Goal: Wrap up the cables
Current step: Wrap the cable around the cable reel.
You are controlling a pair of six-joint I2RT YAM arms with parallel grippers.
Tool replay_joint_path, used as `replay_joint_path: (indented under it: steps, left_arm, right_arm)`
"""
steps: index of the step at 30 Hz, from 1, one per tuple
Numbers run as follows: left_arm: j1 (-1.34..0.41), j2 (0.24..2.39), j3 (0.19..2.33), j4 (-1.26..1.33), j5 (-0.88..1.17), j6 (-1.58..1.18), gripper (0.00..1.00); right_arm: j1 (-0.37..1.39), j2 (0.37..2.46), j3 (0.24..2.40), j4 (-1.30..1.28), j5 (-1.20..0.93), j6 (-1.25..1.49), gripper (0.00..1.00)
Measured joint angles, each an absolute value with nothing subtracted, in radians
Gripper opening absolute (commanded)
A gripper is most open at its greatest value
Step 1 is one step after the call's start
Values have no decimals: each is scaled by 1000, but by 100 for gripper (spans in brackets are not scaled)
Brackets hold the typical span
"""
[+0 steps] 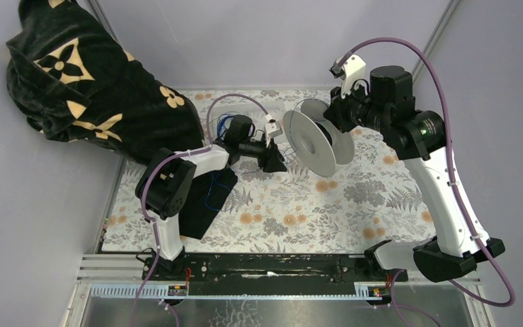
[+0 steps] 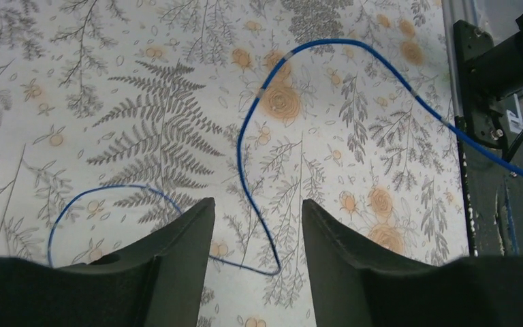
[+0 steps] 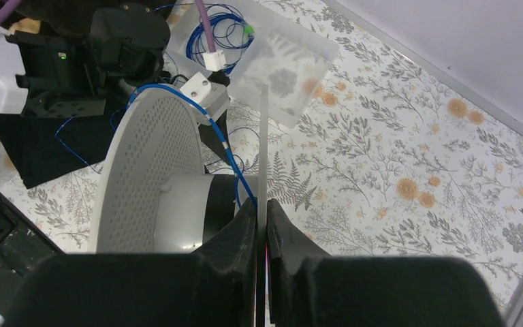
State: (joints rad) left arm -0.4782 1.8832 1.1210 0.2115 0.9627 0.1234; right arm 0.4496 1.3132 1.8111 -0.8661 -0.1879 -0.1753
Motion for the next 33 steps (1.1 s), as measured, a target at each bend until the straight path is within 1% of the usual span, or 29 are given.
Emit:
replay_joint_path:
  steps: [2,3,4,8,13,18,21,25,29,33]
  left_arm:
    - [-487,1902,1121,239,968,96,23]
    - [-490,1908,1121,242,972,87,10]
    - [-491,1911,1121,241,978,87,1]
    - [-492,1903,1110,204,997,131,0]
    - [-492,1847,1084,52,995,229,0]
    - [-468,1794,1084,-67,995,259,0]
    - [-422,1766,1089,-149,1001,265,0]
    - [-346,1729,1130,-247,1015,262,0]
    - [-265,1689,1188,-268,1024,211,0]
    - [-190,1686,1256,-250,1003,101,0]
  right_arm:
    - [446,1313,1811,-868,-175,-174,0]
    - [443,1313,1811,-868,-166,-173,0]
    - [439,1313,1811,-868,-157,-170,0]
    - [414,1314,1813,-865,-107,-153,0]
    - [386,1351,1880,-867,-70,-135,0]
    - [369,1402,1918,-868,-73,-142,0]
    - [350,1422,1915,-893,-89,-158,0]
    - [326,1414,1860,-900,-104,-192,0]
    - [317,1402,1795,-928,-126,-245,0]
    - [305,1401,1778,-992,-172,-292,0]
